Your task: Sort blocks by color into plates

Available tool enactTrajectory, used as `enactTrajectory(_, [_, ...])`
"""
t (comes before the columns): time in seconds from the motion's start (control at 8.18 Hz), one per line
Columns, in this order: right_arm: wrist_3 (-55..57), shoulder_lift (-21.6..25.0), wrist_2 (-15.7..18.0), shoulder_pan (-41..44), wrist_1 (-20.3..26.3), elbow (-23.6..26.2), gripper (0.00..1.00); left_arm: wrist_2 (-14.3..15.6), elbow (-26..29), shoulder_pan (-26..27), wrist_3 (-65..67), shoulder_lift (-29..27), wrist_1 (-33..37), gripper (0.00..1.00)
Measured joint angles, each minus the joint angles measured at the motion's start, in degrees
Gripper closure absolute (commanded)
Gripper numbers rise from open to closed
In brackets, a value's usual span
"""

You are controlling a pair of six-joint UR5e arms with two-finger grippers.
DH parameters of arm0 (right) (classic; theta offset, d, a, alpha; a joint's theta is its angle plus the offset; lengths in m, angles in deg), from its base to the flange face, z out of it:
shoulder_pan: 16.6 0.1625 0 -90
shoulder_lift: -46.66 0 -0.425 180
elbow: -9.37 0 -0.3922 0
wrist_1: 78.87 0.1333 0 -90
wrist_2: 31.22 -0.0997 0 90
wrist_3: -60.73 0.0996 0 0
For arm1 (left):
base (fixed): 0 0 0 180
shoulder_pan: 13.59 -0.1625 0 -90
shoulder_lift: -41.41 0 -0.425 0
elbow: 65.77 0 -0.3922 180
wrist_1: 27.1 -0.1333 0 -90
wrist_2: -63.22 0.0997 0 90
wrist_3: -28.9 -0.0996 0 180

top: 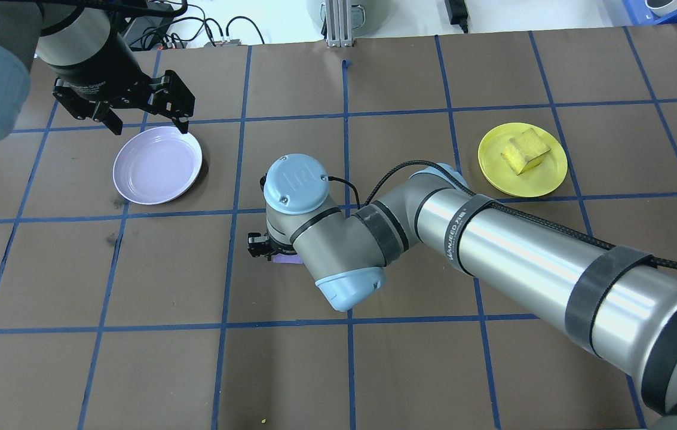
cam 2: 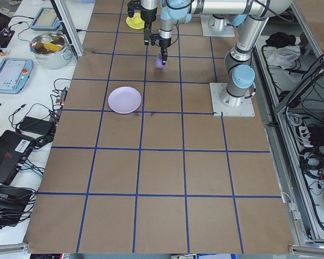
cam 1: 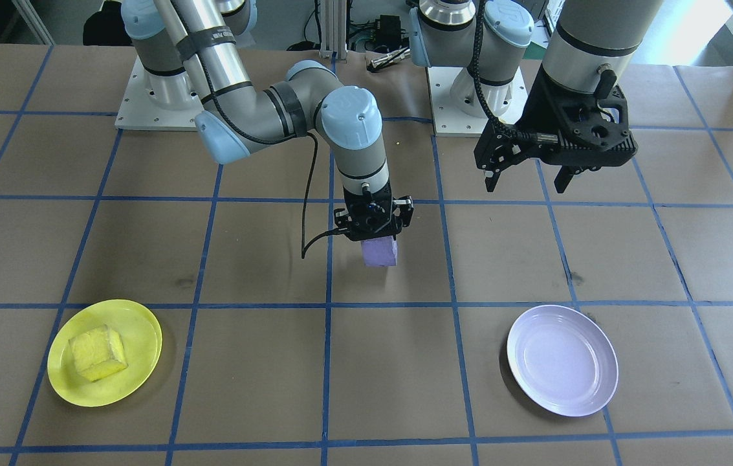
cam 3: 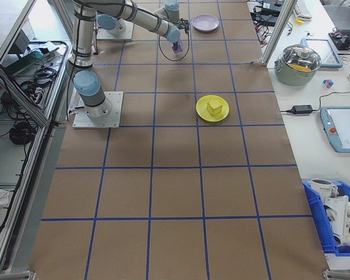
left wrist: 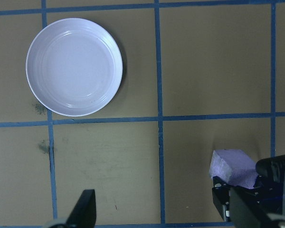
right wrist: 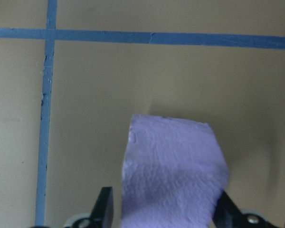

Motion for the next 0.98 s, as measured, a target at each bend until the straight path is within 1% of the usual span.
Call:
enactTrajectory(0.24, [0.13,0.80,0.73,0.22,0.30,-0.16,0.00,0.03,0.00,0.00,0.37,-0.10,0.03,0.00])
enactTrajectory(0.37, [-0.16,2.41,1.16,-0.64,2.24,-0.25,0.00,-0.23,0.06,0.09,0.72,-0.28,0.03,0.00])
enactTrajectory(0.49, [-0.63,5.06,1.65,-2.63,6.74,-0.18,0.00,-0.84,0.37,0.63,2.11,-0.64,-0.01,0.00])
enactTrajectory(0.73, [-6.65,13.19,2.19,-9.86,20.31,-0.10,0.00,-3.87,0.78,3.58,8.96,-1.49,-0.27,0.00])
enactTrajectory(0.86, [-11.46,17.54,2.38,-14.16,27.37,-0.16,0.00,-4.68,0.78,5.91,14.09,-2.38,-0.91,0.00])
enactTrajectory(0.98, [-15.95,21.25,2.53,-18.47,33.43,-0.35,0.00,-4.96,0.47,7.99,19.02,-3.36,-1.30,0.00])
